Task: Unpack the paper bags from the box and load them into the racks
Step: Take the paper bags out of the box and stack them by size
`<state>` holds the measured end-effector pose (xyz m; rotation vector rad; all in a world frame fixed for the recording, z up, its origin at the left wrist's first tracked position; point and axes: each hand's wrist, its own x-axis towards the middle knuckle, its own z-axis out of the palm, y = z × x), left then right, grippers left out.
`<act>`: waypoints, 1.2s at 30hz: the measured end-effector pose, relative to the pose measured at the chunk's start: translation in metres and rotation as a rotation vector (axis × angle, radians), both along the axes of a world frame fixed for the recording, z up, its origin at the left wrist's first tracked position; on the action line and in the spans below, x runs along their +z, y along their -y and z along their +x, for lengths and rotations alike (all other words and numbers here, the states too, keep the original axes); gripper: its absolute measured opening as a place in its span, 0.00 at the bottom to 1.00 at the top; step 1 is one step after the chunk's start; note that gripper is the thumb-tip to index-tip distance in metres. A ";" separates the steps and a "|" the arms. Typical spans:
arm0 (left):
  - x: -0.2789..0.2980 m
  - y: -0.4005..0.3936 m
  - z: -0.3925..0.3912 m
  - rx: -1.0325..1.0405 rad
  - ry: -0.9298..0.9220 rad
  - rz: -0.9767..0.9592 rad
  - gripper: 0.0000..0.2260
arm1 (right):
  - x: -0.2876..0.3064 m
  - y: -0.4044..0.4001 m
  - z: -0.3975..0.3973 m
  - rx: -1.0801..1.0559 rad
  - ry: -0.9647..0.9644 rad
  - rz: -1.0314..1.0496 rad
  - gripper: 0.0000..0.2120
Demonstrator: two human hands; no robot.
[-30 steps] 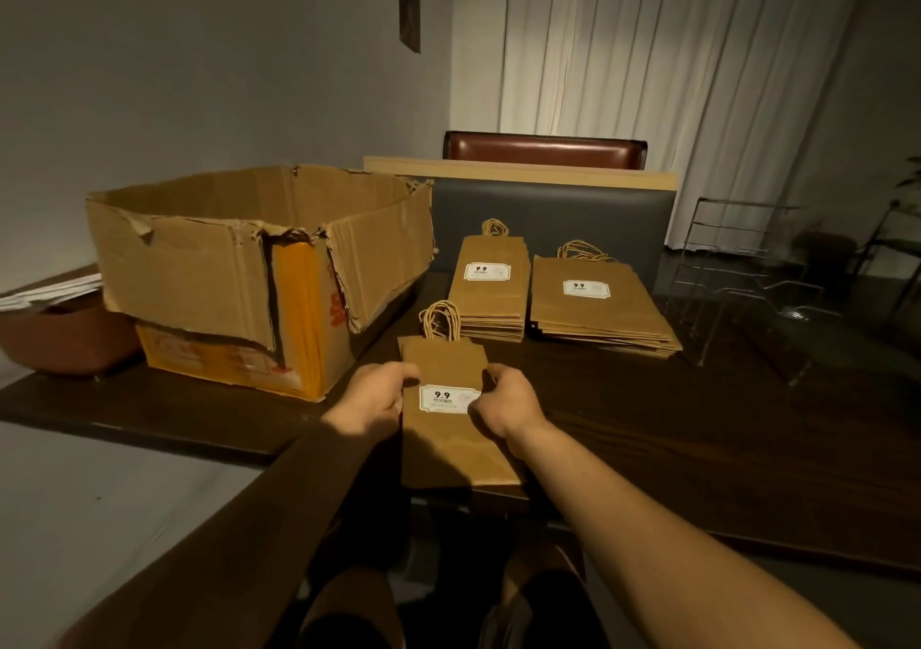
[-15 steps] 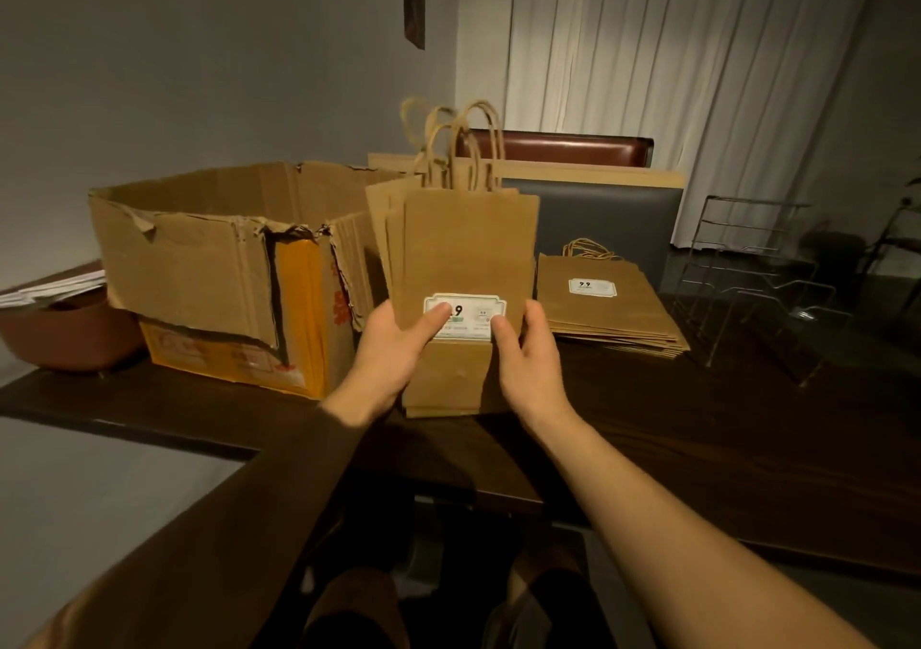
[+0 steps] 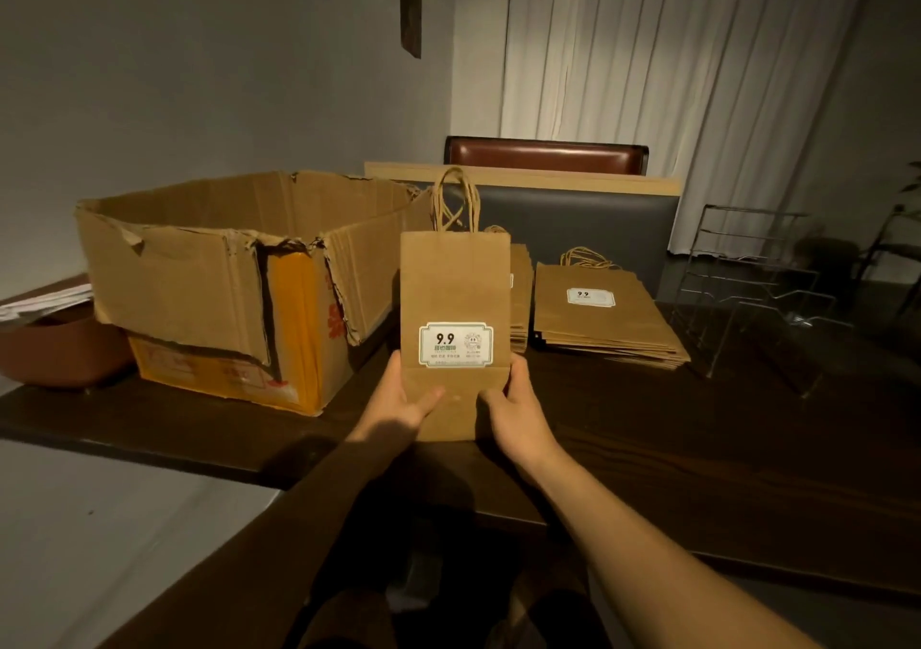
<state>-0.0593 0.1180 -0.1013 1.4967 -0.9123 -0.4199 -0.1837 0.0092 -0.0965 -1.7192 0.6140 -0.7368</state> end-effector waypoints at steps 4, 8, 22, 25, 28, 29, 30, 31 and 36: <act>0.003 0.003 0.001 -0.001 -0.065 0.041 0.26 | 0.011 0.009 -0.005 0.006 -0.037 -0.014 0.20; -0.005 -0.004 0.008 0.014 -0.185 0.195 0.41 | 0.014 0.013 -0.012 0.040 -0.299 -0.104 0.23; 0.030 -0.017 -0.002 0.074 0.534 0.996 0.25 | 0.032 0.004 -0.009 0.023 -0.922 -0.459 0.38; 0.055 -0.017 -0.003 0.089 0.608 0.729 0.32 | 0.063 0.004 0.003 0.017 -0.694 -0.607 0.37; 0.100 -0.021 0.000 0.147 0.708 0.432 0.32 | 0.108 0.001 0.028 0.024 -0.480 -0.779 0.34; 0.116 -0.023 0.004 0.167 0.744 0.360 0.32 | 0.125 0.001 0.039 0.027 -0.432 -0.837 0.33; 0.134 -0.025 0.011 0.198 0.790 0.303 0.31 | 0.142 0.000 0.052 0.036 -0.382 -0.888 0.32; 0.151 -0.028 0.020 0.228 0.838 0.266 0.31 | 0.159 0.000 0.065 0.044 -0.338 -0.929 0.32; 0.218 -0.035 0.087 0.367 1.026 0.304 0.30 | 0.221 0.002 0.135 0.113 -0.209 -1.079 0.28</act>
